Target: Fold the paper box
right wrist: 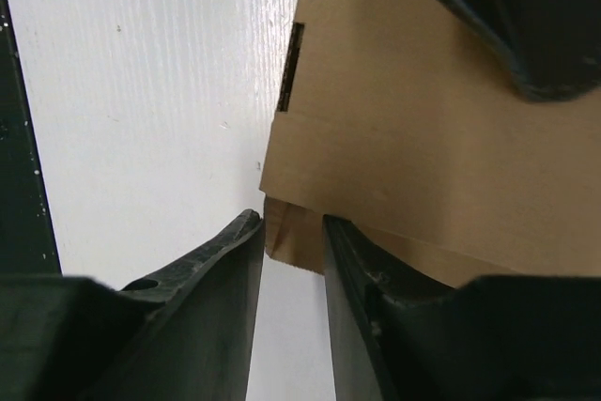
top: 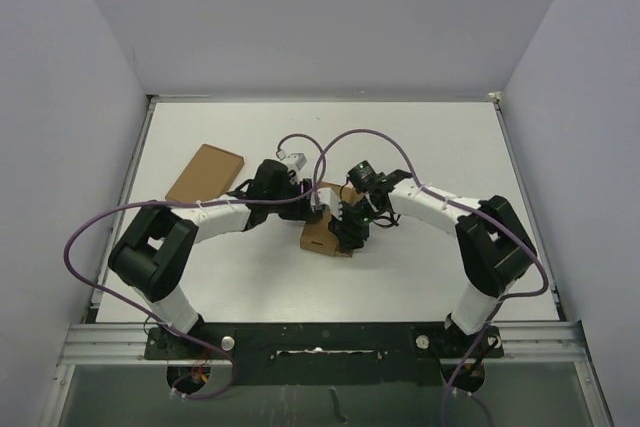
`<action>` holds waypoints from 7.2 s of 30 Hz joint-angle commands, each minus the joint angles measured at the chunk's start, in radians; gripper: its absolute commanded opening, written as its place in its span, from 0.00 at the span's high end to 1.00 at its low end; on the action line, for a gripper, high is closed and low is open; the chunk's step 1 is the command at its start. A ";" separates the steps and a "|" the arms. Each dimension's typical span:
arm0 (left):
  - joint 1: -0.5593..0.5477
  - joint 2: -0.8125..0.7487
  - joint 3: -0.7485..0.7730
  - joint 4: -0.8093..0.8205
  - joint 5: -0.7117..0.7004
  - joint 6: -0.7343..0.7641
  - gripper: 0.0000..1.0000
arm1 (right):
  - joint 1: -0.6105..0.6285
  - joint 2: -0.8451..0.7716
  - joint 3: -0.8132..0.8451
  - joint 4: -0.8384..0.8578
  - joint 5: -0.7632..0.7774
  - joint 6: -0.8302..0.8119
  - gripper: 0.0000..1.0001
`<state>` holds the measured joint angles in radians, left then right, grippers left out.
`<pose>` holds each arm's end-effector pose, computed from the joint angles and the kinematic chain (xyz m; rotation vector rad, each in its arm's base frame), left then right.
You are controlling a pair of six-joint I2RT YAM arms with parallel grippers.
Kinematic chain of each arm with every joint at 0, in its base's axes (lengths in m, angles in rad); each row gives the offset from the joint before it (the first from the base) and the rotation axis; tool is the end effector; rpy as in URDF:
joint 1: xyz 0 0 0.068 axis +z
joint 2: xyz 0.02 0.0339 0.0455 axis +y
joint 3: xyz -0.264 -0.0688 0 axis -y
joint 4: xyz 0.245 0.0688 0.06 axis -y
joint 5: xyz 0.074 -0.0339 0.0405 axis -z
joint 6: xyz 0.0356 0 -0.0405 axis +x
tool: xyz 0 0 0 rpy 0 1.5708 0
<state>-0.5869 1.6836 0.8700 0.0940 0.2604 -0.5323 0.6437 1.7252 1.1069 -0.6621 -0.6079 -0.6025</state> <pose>0.2806 -0.1977 0.1675 0.2093 2.4115 -0.8496 0.2474 0.2111 0.1823 -1.7011 2.1519 0.8676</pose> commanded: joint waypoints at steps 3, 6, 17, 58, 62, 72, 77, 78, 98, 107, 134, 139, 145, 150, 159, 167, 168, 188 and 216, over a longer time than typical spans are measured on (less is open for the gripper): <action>0.000 0.006 0.008 0.026 0.061 0.069 0.51 | -0.077 -0.137 0.014 -0.065 -0.159 -0.122 0.63; 0.004 0.009 0.017 0.028 0.078 0.088 0.51 | -0.137 -0.183 0.007 -0.077 -0.207 -0.155 0.60; 0.004 0.052 0.064 0.010 0.135 0.164 0.51 | -0.525 -0.166 -0.097 0.236 -0.298 0.079 0.41; -0.001 0.110 0.094 0.056 0.283 0.324 0.50 | -0.570 0.290 0.146 0.241 -0.361 0.406 0.69; -0.001 0.107 0.089 0.063 0.287 0.319 0.50 | -0.571 0.293 0.149 0.231 -0.370 0.399 0.71; -0.002 0.096 0.077 0.071 0.294 0.324 0.50 | -0.571 0.282 0.142 0.219 -0.381 0.372 0.81; 0.007 0.093 0.067 0.089 0.307 0.311 0.50 | -0.571 0.257 0.127 0.219 -0.377 0.348 0.88; 0.008 0.094 0.064 0.096 0.312 0.307 0.50 | -0.571 0.253 0.124 0.218 -0.375 0.342 0.90; 0.025 0.085 0.026 0.129 0.333 0.284 0.50 | -0.541 0.139 0.056 0.202 -0.303 0.277 0.97; 0.039 0.084 0.001 0.143 0.336 0.252 0.51 | -0.498 0.089 0.022 0.202 -0.212 0.230 0.98; 0.042 0.093 -0.029 0.139 0.292 0.189 0.52 | -0.416 -0.031 -0.097 0.221 -0.152 0.059 0.99; 0.051 0.089 -0.034 0.133 0.283 0.181 0.52 | -0.401 -0.031 -0.101 0.202 -0.144 0.027 0.99; 0.054 0.087 -0.034 0.142 0.292 0.185 0.52 | -0.400 -0.043 -0.107 0.195 -0.146 0.018 0.99; 0.067 0.074 -0.039 0.144 0.296 0.188 0.52 | -0.400 -0.042 -0.105 0.181 -0.156 0.016 0.99; 0.080 0.065 -0.063 0.212 0.350 0.219 0.52 | -0.382 -0.077 -0.116 0.188 -0.161 0.024 0.99; 0.106 0.050 -0.078 0.216 0.355 0.239 0.52 | -0.359 -0.076 -0.115 0.185 -0.159 0.020 0.99; 0.110 0.048 -0.080 0.217 0.355 0.238 0.52 | -0.360 -0.074 -0.114 0.185 -0.159 0.021 0.99; 0.146 0.037 -0.076 0.167 0.362 0.251 0.52 | -0.354 -0.090 -0.110 0.163 -0.148 0.018 0.99; 0.160 0.041 -0.081 0.167 0.366 0.227 0.52 | -0.418 -0.071 -0.156 0.127 -0.165 0.011 0.98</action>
<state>-0.4423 1.7599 0.8005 0.2802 0.6773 -0.3275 0.2405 1.6775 0.9627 -0.5022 -0.7708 -0.5808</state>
